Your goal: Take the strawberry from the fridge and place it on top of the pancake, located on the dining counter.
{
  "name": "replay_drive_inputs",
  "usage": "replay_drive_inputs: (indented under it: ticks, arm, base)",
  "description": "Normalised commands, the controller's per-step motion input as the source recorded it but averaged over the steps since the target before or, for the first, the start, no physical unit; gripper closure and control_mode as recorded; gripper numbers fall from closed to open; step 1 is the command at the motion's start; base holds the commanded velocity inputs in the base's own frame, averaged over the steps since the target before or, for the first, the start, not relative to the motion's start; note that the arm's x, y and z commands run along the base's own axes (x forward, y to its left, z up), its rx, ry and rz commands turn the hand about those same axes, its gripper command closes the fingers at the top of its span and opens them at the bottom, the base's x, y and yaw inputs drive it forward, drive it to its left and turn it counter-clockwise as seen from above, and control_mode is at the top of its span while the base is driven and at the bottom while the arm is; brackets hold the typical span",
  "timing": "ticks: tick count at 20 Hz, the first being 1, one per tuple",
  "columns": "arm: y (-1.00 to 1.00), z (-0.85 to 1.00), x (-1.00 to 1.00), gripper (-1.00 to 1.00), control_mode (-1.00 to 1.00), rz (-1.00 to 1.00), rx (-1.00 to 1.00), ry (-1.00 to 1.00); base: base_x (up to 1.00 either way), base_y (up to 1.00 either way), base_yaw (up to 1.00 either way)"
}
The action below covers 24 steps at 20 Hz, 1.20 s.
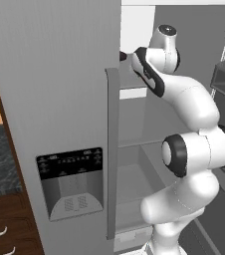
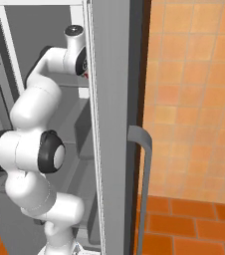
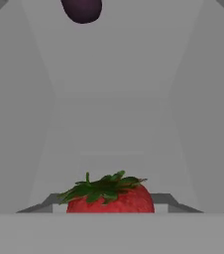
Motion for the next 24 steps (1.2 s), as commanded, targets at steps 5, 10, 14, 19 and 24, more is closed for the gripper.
replay_drive_inputs:
  ticks: [5,10,14,19,24]
  arm:
    - [0.0,0.0,-0.6,1.0,-1.0,0.0,0.0,-0.15]
    - [0.0,0.19,-0.98,1.0,-1.0,-0.03,0.04,-0.08]
    - [0.01,0.09,-1.0,1.0,-1.0,-0.04,0.0,0.02]
    - [0.01,-0.15,-1.0,1.0,-1.0,-0.05,-0.01,0.19]
    - [0.02,-0.59,-1.0,1.0,-1.0,0.0,-0.01,0.18]
  base:
    - [0.0,0.0,0.0]
    - [0.0,0.0,0.0]
    - [0.0,0.0,0.0]
    - [0.0,0.0,0.0]
    - [0.0,0.0,0.0]
